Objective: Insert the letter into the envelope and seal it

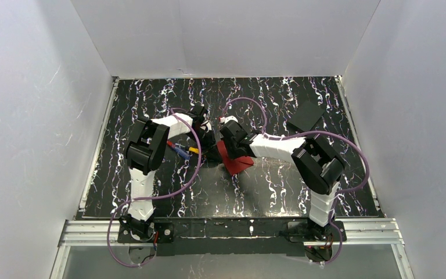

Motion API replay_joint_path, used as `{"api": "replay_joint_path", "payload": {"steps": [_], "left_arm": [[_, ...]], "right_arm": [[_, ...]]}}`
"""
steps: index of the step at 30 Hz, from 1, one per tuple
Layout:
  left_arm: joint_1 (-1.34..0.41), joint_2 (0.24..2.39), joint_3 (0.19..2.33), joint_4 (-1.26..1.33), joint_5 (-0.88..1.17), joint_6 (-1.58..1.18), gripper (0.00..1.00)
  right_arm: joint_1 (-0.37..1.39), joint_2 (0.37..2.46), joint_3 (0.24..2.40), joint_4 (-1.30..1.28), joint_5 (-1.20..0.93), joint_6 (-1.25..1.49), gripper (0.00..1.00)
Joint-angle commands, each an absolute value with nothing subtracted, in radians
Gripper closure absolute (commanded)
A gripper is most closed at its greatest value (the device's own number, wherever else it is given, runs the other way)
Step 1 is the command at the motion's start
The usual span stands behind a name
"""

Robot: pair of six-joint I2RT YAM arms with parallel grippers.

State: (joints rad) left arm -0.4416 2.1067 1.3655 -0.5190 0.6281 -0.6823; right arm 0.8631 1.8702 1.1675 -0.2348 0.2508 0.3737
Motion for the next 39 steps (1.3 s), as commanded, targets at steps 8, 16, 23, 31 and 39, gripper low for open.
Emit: {"api": "replay_joint_path", "payload": {"steps": [8, 16, 23, 31, 39], "left_arm": [[-0.436, 2.167, 1.363, -0.518, 0.488, -0.660, 1.00], [-0.420, 2.158, 1.353, -0.517, 0.490, -0.658, 1.00], [-0.409, 2.136, 1.339, -0.514, 0.505, -0.655, 1.00], [-0.385, 2.024, 1.355, -0.547, 0.579, -0.594, 1.00], [-0.356, 1.936, 1.391, -0.562, 0.609, -0.595, 1.00]], "right_arm": [[0.945, 2.012, 1.169, -0.259, 0.157, 0.316, 0.85], [0.946, 2.019, 1.196, -0.298, 0.245, 0.362, 0.75], [0.946, 1.985, 1.175, -0.309, 0.261, 0.373, 0.83], [0.907, 1.872, 1.311, -0.374, 0.230, 0.391, 0.80], [0.869, 1.832, 1.347, -0.393, 0.271, 0.379, 0.83]]}}
